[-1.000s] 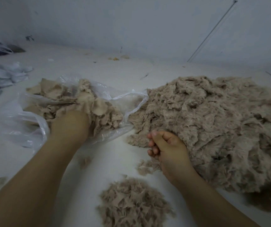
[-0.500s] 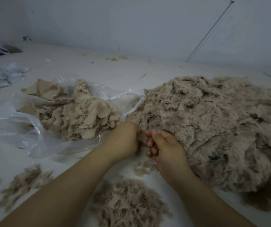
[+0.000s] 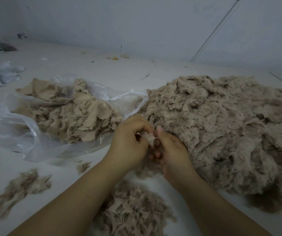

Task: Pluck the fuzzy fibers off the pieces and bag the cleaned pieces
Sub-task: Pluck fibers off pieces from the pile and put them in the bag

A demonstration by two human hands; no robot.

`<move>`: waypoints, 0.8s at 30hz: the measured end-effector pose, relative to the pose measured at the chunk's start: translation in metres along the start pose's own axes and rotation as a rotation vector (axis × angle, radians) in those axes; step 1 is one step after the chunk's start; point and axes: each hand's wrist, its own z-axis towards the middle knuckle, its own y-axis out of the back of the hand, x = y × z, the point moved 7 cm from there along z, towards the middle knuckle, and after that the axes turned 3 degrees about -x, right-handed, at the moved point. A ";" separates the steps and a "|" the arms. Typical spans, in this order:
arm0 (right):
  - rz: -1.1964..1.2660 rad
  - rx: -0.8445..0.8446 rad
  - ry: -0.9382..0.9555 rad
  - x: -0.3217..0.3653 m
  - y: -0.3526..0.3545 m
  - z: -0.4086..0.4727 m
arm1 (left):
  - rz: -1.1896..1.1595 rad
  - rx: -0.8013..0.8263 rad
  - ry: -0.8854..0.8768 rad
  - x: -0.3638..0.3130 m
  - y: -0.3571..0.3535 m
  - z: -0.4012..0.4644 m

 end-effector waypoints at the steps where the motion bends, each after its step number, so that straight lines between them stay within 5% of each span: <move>1: -0.013 0.003 0.010 0.001 -0.001 0.000 | -0.085 -0.031 0.037 0.000 0.004 0.000; 4: -0.067 -0.002 0.040 0.002 -0.001 -0.001 | -0.282 -0.099 0.141 0.004 0.015 -0.003; 15: 0.012 -0.085 0.004 -0.001 0.003 -0.003 | -0.260 -0.452 0.326 0.042 0.045 -0.004; 24: 0.019 -0.002 0.009 0.002 0.001 -0.004 | -0.415 -0.178 0.320 0.030 0.018 -0.005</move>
